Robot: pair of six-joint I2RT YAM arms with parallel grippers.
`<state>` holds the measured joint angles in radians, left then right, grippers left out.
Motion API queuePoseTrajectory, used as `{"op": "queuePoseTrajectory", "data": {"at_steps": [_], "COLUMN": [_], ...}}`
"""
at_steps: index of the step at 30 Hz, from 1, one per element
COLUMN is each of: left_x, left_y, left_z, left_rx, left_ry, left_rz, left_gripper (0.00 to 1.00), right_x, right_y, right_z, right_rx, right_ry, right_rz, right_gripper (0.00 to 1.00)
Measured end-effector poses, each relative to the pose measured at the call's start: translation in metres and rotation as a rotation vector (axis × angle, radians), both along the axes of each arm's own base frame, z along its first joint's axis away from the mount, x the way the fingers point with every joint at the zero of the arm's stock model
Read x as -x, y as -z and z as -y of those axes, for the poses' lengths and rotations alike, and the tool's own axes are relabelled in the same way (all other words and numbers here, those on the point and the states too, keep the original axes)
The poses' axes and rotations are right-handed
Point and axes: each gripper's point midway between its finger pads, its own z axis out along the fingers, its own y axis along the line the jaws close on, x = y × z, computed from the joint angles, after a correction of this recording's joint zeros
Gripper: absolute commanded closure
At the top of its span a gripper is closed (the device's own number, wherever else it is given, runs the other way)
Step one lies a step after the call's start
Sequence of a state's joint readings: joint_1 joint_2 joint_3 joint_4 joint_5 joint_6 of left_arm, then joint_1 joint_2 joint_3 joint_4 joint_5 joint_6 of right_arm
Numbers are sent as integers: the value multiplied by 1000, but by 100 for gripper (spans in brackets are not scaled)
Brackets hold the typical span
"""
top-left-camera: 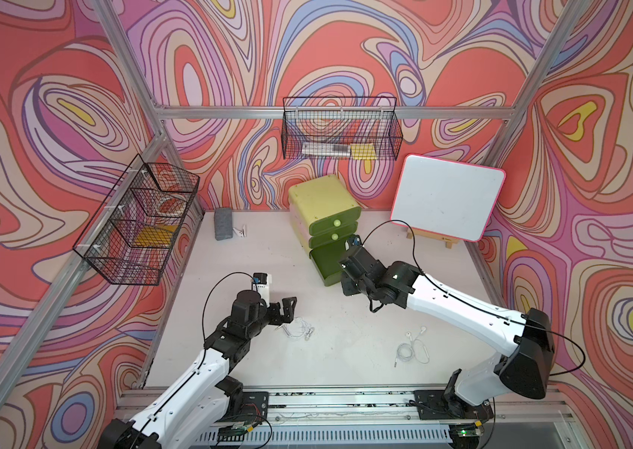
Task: Place the wired earphones into the drawer by color
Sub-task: Place the wired earphones in the drawer.
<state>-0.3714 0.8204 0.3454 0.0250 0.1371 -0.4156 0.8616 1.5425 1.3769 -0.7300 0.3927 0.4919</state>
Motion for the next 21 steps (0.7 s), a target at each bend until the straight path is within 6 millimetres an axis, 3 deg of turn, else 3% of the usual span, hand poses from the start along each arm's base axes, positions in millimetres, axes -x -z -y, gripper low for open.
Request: {"op": "queuePoseTrajectory", "data": {"at_steps": [5,11,17,21], "left_x": [0,0,0,0], "left_y": [-2,-4,-5,-5], "left_z": [2,2,2,2], "left_rx": [6,8,5,-2], "left_ry": [9,12,13,16], "left_rz": [5,16,19,22], "left_gripper": [1,1,1,1], "right_x": [-42,-88,-126,-140], "right_y": [-8,-1,24,48], "right_z": [-1,-9,-24,-34], "right_rx": [-14,-15,-20,-19], "right_ry": [17,21,13,-2], "right_rz": [78,131,131,101], "right_gripper": [100,100,100,100]}}
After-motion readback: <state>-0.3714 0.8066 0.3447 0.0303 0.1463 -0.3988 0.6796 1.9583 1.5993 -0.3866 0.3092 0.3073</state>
